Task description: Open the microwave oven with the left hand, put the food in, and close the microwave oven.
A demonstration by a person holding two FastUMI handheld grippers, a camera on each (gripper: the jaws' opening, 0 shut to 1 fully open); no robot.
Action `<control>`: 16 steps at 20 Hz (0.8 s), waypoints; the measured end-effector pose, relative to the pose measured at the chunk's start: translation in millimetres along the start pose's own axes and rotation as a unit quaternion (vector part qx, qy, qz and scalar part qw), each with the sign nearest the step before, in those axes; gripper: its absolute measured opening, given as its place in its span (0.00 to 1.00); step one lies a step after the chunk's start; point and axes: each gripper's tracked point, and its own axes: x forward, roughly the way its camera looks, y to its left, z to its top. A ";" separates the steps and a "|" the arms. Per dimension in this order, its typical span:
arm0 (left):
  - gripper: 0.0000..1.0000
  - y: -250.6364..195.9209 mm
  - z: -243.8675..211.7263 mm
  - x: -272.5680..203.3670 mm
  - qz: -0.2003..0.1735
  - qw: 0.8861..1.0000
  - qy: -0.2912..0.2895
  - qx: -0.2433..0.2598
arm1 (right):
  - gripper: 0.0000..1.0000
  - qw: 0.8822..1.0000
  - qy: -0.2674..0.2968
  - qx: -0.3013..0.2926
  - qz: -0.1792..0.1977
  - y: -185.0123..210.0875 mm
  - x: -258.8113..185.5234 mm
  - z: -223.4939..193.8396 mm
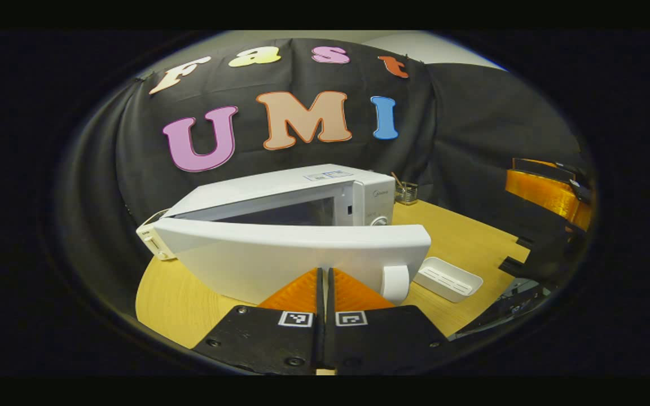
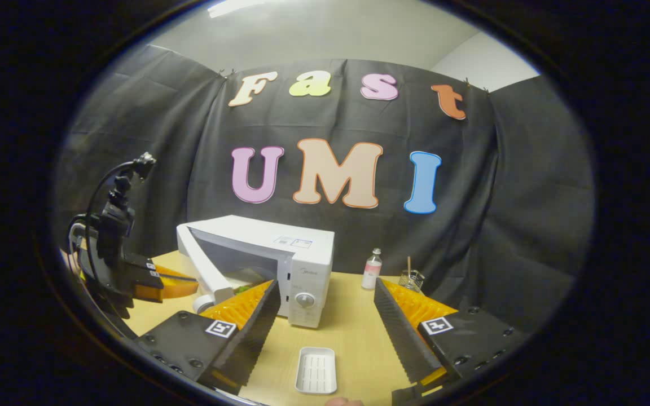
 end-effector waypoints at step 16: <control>0.01 2.2 30.9 58.6 0.002 1.000 -0.011 -0.001 | 0.97 1.000 -0.015 0.009 -0.016 -22.7 -16.5 18.2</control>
